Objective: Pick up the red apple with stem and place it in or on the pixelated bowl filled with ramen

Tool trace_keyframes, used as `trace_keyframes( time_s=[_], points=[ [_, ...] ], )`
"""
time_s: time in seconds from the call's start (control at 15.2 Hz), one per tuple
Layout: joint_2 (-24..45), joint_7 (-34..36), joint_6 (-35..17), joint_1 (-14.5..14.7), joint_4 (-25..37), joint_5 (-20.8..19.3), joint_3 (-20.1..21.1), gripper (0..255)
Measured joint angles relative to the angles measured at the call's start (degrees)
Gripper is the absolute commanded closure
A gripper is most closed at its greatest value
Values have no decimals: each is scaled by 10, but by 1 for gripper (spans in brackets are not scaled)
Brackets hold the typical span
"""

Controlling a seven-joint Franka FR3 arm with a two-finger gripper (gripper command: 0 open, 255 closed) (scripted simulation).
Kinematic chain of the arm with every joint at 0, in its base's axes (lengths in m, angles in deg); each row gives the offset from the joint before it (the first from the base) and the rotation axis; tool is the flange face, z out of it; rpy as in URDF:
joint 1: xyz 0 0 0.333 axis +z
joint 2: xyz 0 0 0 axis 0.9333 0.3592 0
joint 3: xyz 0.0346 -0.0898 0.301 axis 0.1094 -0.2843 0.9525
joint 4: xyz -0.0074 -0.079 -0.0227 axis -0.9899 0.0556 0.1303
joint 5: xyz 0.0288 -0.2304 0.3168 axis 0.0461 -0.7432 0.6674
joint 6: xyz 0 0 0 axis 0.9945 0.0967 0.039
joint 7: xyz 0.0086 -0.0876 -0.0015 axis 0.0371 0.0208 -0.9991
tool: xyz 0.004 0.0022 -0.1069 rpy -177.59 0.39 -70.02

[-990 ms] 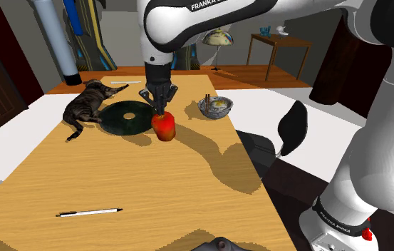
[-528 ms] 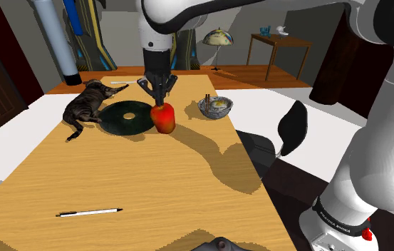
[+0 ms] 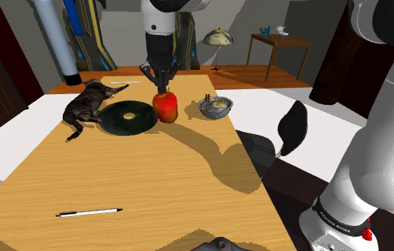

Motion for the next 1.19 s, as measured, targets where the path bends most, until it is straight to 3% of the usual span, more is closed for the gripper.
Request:
trace_keyframes(
  time_s=[0.66,1.19],
  points=[
    [-10,-125,37,-71,24,12,-55,255],
    [24,-225,78,-127,96,17,-99,255]
  ],
)
